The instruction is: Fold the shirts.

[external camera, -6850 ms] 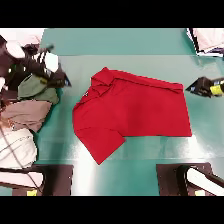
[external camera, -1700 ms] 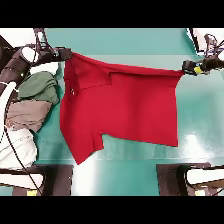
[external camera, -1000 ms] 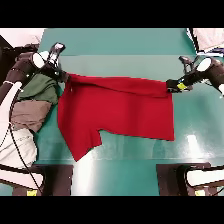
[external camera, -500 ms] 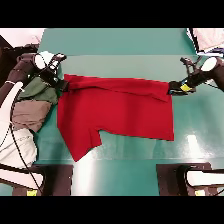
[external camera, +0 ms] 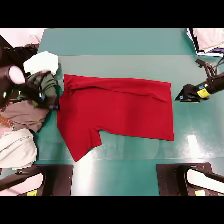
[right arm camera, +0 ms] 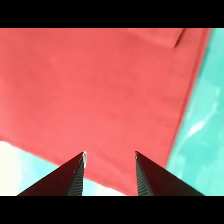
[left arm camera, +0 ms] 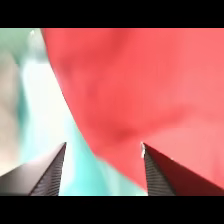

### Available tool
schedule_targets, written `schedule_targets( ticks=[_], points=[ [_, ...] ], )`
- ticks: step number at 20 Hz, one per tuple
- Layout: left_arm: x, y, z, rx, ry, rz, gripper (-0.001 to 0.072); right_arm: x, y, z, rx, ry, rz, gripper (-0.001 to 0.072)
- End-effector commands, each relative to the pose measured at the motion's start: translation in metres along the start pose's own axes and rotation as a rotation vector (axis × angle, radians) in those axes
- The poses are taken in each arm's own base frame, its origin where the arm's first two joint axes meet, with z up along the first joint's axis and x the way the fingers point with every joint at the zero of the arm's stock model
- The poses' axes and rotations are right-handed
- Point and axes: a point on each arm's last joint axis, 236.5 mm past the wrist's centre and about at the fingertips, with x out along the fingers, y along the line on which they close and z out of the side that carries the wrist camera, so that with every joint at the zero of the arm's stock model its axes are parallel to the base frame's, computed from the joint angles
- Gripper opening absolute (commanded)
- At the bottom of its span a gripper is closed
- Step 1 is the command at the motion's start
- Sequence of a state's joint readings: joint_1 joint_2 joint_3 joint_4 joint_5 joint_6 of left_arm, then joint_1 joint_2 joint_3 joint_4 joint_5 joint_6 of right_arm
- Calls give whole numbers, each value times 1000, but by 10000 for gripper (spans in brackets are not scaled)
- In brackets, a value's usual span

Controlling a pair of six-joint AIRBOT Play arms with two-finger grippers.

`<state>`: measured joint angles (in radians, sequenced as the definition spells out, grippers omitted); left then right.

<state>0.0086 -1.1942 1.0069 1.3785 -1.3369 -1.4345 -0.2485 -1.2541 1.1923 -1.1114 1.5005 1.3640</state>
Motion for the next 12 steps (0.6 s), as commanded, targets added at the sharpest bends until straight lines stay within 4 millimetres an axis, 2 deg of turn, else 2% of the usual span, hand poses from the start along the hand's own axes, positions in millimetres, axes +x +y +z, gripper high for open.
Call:
schedule_targets(
  ticks=[1, 3, 4, 7, 12],
  points=[
    [30, -6, -81, -100, 74, -31, 544, 7, 6, -19, 10, -36, 38, 366],
    [44, -8, -104, -139, 100, -39, 544, 14, 5, -30, 21, -21, 40, 365],
    [50, -13, -108, -156, 104, -64, 544, 15, 5, -34, 24, -15, 42, 366],
    [60, -29, -94, -210, 29, -144, 544, 17, 5, -39, 27, -6, 44, 365],
    [65, -26, -77, -231, -48, -143, 543, 17, 5, -40, 27, 2, 45, 366]
  ],
)
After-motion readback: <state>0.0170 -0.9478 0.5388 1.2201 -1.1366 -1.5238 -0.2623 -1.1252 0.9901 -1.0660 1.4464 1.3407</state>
